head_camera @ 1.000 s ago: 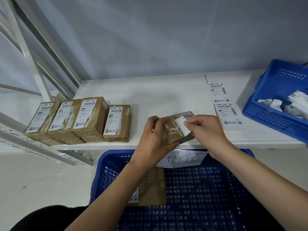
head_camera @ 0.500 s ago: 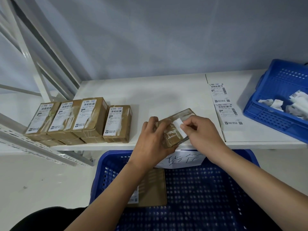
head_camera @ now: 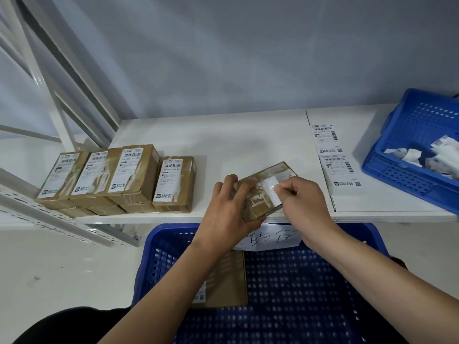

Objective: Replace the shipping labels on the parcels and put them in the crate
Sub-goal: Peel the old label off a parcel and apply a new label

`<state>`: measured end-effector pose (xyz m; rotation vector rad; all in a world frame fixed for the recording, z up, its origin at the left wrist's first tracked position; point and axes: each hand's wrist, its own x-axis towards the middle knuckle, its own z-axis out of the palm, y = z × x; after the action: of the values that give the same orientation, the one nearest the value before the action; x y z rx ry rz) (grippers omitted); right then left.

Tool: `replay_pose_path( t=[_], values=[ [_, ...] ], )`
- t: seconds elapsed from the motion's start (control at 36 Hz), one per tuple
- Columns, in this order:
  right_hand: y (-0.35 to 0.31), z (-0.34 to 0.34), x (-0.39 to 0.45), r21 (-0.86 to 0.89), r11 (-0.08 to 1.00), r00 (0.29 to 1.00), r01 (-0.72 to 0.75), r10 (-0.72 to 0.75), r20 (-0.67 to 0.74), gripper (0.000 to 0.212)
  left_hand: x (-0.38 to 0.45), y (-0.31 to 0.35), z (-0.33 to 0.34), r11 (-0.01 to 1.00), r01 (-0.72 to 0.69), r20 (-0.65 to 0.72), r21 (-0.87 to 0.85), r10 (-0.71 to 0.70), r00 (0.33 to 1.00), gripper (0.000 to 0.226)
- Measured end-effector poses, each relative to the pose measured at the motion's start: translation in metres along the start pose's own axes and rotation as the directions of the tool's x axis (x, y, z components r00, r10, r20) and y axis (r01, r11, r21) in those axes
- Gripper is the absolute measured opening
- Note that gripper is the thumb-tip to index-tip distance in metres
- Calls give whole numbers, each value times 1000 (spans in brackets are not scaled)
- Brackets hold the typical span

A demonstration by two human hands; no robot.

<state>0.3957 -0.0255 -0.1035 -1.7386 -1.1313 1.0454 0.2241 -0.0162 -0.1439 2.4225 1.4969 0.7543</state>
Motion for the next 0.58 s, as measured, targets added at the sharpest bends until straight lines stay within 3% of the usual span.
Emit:
replay_pose_path(
  t=[0.36, 0.58],
  values=[
    [1, -5, 3, 23, 998, 998, -65, 65, -20, 20, -2, -1, 5, 1000, -15, 30, -19, 16, 999, 84],
    [-3, -8, 4, -57, 998, 982, -5, 15, 189, 10, -3, -13, 4, 989, 99, 136, -111, -84, 987, 87]
  ],
)
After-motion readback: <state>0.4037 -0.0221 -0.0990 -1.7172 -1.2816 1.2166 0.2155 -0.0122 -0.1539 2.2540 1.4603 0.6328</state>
